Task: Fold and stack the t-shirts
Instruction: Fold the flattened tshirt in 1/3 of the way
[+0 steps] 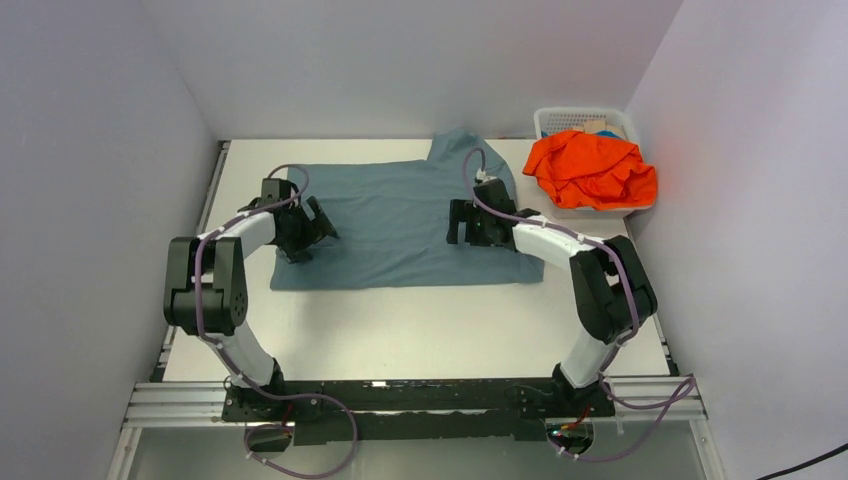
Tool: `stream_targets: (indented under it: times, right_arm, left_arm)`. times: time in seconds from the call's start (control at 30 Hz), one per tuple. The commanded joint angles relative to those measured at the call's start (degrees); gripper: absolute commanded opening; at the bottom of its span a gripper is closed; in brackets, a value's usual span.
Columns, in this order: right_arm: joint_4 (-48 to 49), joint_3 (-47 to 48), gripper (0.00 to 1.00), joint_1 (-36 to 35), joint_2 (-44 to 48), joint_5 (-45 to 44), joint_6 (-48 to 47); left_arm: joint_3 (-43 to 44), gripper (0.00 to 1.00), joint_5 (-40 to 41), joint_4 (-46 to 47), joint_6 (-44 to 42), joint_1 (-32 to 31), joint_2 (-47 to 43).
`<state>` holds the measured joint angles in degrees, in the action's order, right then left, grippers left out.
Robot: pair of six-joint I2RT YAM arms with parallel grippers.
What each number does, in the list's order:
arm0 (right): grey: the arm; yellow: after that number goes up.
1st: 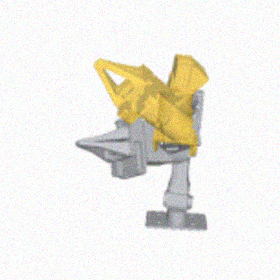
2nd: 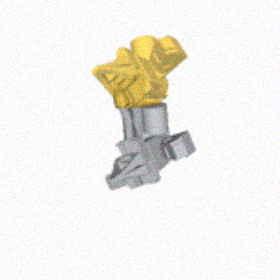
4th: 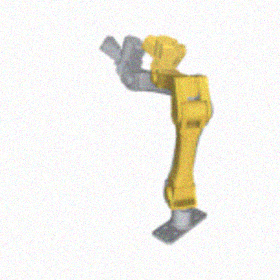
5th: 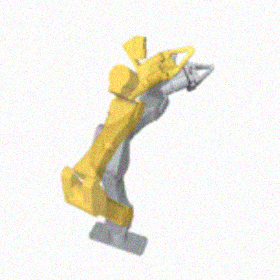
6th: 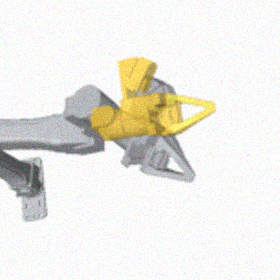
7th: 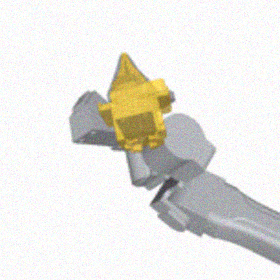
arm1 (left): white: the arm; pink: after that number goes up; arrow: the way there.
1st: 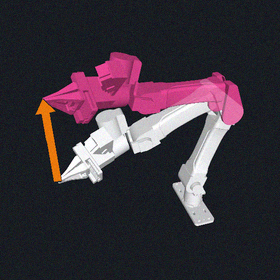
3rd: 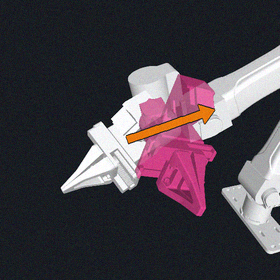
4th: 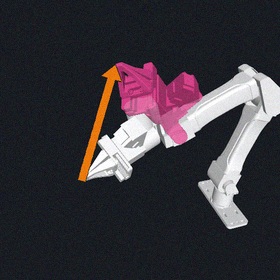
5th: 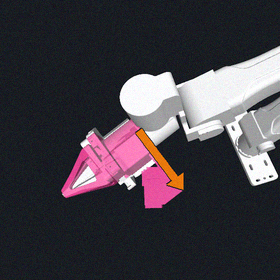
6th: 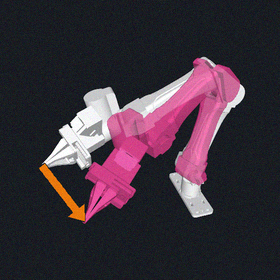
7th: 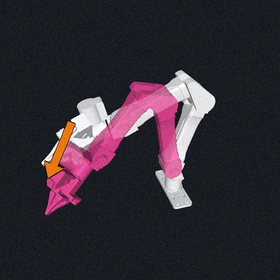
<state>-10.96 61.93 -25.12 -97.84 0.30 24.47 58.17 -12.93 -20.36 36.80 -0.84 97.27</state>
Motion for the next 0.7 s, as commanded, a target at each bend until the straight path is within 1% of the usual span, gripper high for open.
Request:
stream_targets:
  times: [0.0, 0.13, 0.27, 0.37, 0.47, 0.57, 0.67]
  right_arm:
    - [-1.47, -3.83, 1.0, 1.36, -0.83, -4.33, 2.79]
    - [-3.25, -9.8, 1.0, 1.29, 2.4, -3.85, 4.68]
    - [-7.82, -17.75, 1.0, 1.07, 10.28, -4.33, 7.33]
    - [-12.09, -22.88, 1.0, 0.11, 16.45, -2.18, 8.76]
    - [-18.53, -26.45, 1.0, -1.89, 23.02, -3.01, 11.88]
    - [-23.59, -28.79, 1.0, -2.8, 29.01, -2.64, 15.66]
    - [-25.95, -30.3, 1.0, -3.13, 32.95, -1.66, 17.41]
  left_arm:
    - [-0.39, 1.0, -1.47, -0.42, -1.54, -0.22, 2.25]
    - [-5.56, 0.99, 1.21, -1.44, -1.9, -0.27, -0.89]
    - [-13.91, 1.0, 0.5, -0.89, -0.99, -0.93, -6.18]
    - [-19.33, 0.99, 1.16, -1.95, 0.02, -2.37, -11.77]
    - [-24.14, 1.0, 3.96, -5.07, 1.52, -3.83, -19.09]
    - [-28.08, 0.99, 6.1, -8.6, 3.41, -3.99, -26.02]
    - [-30.65, 0.99, 7.24, -11.75, 4.64, -4.08, -32.23]
